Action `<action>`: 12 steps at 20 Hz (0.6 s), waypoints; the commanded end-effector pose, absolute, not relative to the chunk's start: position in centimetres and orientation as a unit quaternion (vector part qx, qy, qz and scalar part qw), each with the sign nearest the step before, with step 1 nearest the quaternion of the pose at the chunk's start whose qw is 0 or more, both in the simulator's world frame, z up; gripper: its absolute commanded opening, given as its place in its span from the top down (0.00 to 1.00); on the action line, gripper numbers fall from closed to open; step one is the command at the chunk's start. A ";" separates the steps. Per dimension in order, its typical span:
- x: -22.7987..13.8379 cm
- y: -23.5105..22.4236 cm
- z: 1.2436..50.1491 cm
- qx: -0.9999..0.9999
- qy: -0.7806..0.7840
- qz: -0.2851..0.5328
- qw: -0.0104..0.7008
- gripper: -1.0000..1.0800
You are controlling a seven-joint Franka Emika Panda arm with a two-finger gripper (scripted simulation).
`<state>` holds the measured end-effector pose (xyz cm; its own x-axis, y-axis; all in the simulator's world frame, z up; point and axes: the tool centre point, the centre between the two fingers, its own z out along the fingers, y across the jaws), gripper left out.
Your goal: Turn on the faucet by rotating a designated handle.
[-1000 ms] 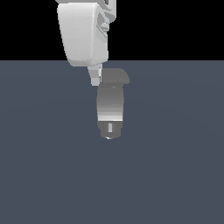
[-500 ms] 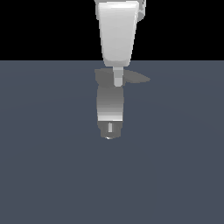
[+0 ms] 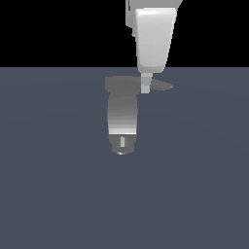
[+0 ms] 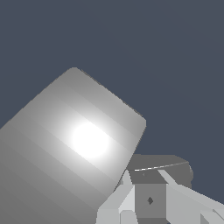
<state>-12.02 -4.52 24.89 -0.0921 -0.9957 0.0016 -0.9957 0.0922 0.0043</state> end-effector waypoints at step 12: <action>-8.5 -9.8 24.9 0.669 -0.743 0.000 0.000 1.00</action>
